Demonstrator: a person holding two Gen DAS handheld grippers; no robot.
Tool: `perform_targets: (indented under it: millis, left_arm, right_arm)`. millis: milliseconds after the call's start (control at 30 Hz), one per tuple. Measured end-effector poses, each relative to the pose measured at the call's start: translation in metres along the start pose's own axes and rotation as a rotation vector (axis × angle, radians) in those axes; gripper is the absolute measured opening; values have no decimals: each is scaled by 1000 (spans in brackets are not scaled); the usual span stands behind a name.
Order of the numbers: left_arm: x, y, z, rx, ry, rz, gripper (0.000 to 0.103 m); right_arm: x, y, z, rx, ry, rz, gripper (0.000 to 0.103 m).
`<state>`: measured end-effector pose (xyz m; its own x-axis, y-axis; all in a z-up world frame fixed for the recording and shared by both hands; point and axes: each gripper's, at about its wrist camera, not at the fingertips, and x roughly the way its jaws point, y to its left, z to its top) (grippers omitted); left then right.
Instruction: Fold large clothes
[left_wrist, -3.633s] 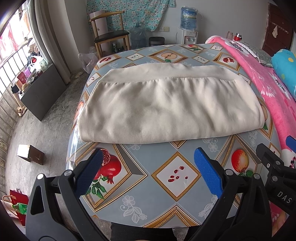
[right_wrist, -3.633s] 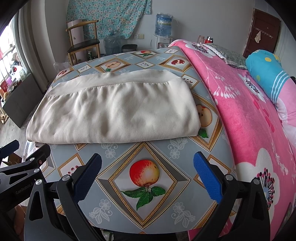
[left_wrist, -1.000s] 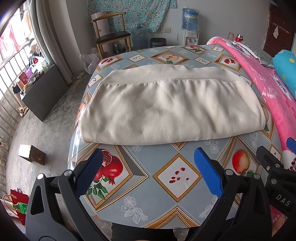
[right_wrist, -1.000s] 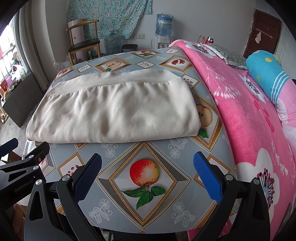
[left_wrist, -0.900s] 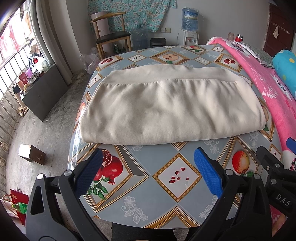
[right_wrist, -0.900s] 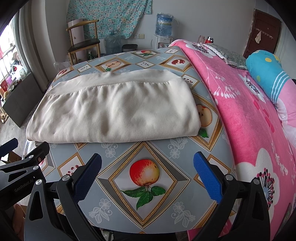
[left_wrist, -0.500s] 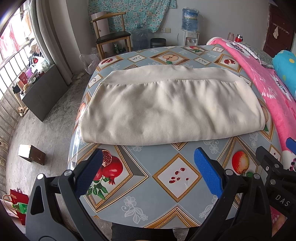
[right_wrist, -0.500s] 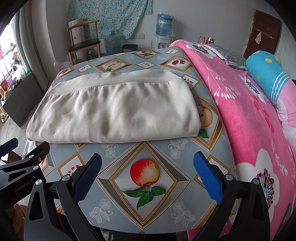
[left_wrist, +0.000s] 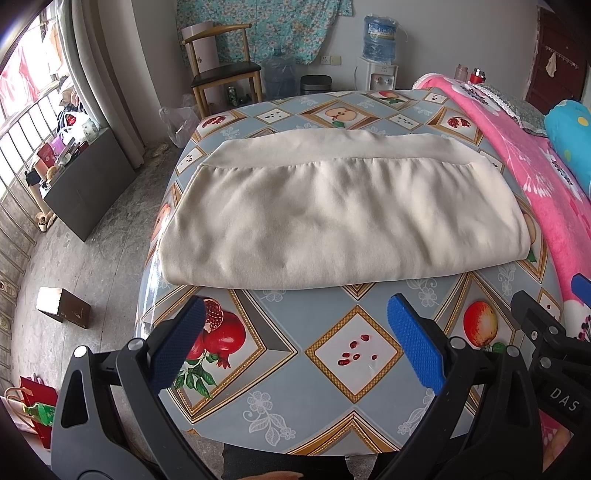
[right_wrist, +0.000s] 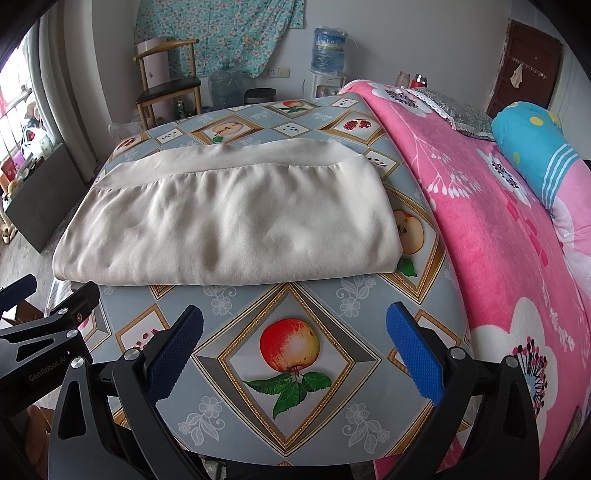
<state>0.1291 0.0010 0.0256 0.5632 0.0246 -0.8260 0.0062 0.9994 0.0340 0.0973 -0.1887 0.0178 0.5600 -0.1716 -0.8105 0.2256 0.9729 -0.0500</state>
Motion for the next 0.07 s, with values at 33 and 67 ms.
perform_targets:
  millis: [33, 67]
  left_arm:
    - [1, 0, 0, 1, 3, 1, 95]
    - [2, 1, -1, 2, 7, 6, 95]
  right_arm:
    - [-1, 0, 0, -1, 2, 3, 97]
    - [-2, 1, 0, -4, 1, 4, 97]
